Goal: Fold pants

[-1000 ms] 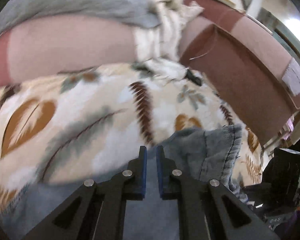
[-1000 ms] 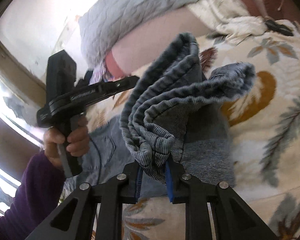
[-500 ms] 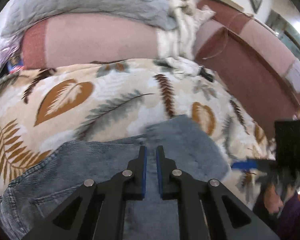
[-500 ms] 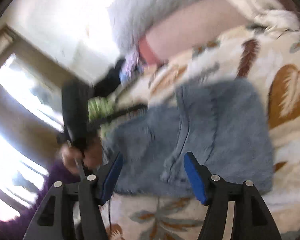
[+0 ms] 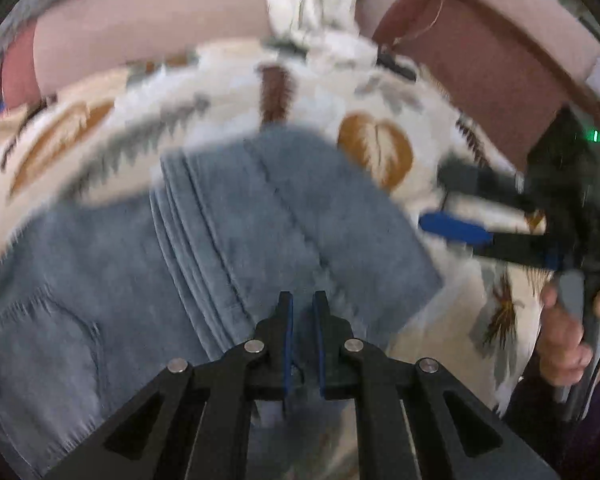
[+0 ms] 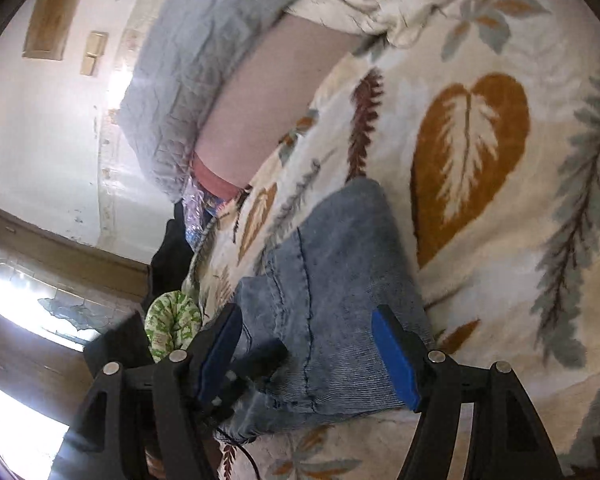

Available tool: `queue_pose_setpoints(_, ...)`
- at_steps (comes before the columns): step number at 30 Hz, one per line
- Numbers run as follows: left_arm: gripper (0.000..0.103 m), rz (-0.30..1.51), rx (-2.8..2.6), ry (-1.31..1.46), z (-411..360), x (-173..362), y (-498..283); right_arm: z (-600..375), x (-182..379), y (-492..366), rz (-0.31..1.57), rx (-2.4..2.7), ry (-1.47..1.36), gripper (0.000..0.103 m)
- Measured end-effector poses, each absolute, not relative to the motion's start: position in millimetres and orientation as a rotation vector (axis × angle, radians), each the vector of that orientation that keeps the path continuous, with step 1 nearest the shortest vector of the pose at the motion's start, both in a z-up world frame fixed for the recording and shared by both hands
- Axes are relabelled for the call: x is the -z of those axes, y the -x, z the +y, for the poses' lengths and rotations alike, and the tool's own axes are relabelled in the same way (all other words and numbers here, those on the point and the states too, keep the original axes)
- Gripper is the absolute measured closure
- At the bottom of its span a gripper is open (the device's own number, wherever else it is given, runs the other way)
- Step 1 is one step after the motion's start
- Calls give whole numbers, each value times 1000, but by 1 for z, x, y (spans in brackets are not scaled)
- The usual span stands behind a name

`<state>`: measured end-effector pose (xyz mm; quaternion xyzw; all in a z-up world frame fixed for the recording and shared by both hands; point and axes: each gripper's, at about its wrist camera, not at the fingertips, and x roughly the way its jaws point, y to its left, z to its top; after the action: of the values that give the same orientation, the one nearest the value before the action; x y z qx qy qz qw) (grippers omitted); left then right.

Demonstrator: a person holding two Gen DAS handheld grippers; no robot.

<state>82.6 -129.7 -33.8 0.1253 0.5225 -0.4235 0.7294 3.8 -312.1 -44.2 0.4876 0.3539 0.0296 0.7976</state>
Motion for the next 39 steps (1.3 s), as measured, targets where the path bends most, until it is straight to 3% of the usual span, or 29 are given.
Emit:
queue_pose_setpoints(8, 95, 1203, 912, -160, -109, 50, -60, -302, 77, -9, 924, -37, -1085, 32)
queue_pose_setpoints(15, 95, 1169, 882, -64, -96, 48, -51, -301, 76, -8, 926, -17, -1062, 32)
queue_pose_setpoints(23, 94, 839, 542, 110, -9, 0, -7, -257, 24, -15, 802, -26, -784, 32)
queue_pose_setpoints(24, 89, 800, 486, 121, 5, -5, 1, -246, 20, -18, 803, -35, -748, 32)
queue_pose_setpoints(26, 61, 734, 320, 113, 35, -13, 19, -222, 12, -24, 805, -54, -677, 32)
queue_pose_setpoints(27, 36, 702, 193, 115, 53, -17, 28, -212, 9, -26, 804, -67, -646, 32)
queue_pose_setpoints(28, 28, 666, 101, 132, 67, -20, 36, -197, 5, -30, 803, -85, -596, 32)
queue_pose_setpoints(32, 27, 559, -149, 219, 127, -25, 52, -134, -4, -43, 814, -186, -420, 32)
queue_pose_setpoints(39, 22, 629, -431, 420, 202, -7, 39, -41, -30, -93, 920, -268, -153, 32)
